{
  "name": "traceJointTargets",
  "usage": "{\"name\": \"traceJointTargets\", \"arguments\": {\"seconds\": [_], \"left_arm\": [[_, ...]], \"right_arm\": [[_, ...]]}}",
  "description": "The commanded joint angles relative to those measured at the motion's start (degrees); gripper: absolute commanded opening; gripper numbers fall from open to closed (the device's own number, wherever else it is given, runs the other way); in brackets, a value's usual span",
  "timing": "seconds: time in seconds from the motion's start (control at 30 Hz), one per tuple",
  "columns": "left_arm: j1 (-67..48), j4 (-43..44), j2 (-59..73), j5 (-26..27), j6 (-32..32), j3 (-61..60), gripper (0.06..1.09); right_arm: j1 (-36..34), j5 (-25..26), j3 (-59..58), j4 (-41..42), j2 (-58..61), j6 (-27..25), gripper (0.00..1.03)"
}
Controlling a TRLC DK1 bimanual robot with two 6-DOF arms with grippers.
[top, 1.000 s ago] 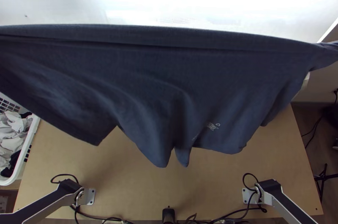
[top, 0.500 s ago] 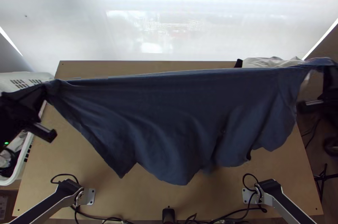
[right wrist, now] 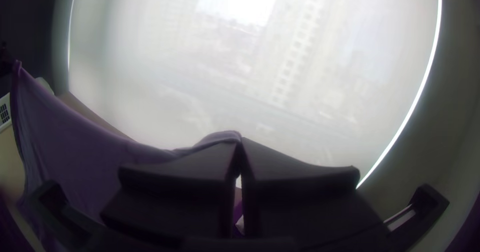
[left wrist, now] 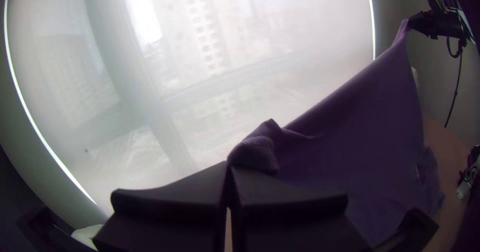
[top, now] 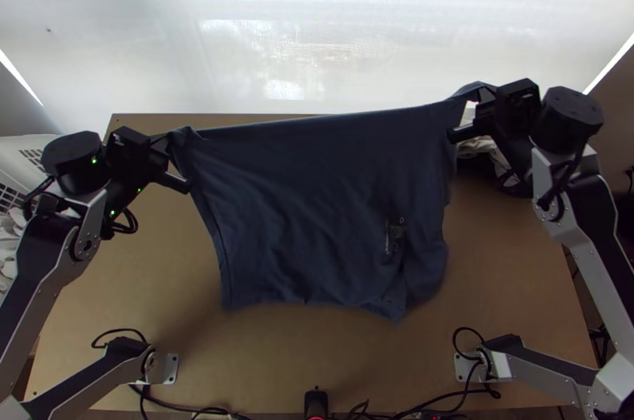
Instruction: Fold the t-shirt
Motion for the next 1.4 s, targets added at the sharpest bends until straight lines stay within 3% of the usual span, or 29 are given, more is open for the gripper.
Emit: {"name": "traceJointTargets", "arguments": {"seconds": [0.0, 0.43, 0.97, 1.2, 1.37], "left_arm": [[9.4, 15.9, 13.0, 1.9, -0.2, -3.8, 0.09], [12.6, 27.3, 43.2, 1.8, 0.5, 12.6, 0.09], [12.1, 26.6, 68.8, 0.2, 1.0, 34.0, 0.09], [11.9, 26.5, 76.0, -2.4, 1.0, 44.3, 0.09], [11.9, 26.5, 79.2, -4.0, 1.0, 48.5, 0.09]], "right_arm": [[-0.8, -0.4, 2.5, 7.4, 15.3, -0.4, 0.02], [-1.1, -0.4, 15.8, 10.3, 38.9, -2.1, 0.02], [-1.4, -0.4, 38.4, 10.2, 64.7, -2.4, 0.03], [-0.7, 0.1, 49.8, 10.2, 72.5, -0.5, 0.03], [0.0, 0.2, 51.1, 11.5, 73.8, 0.7, 0.03]]}}
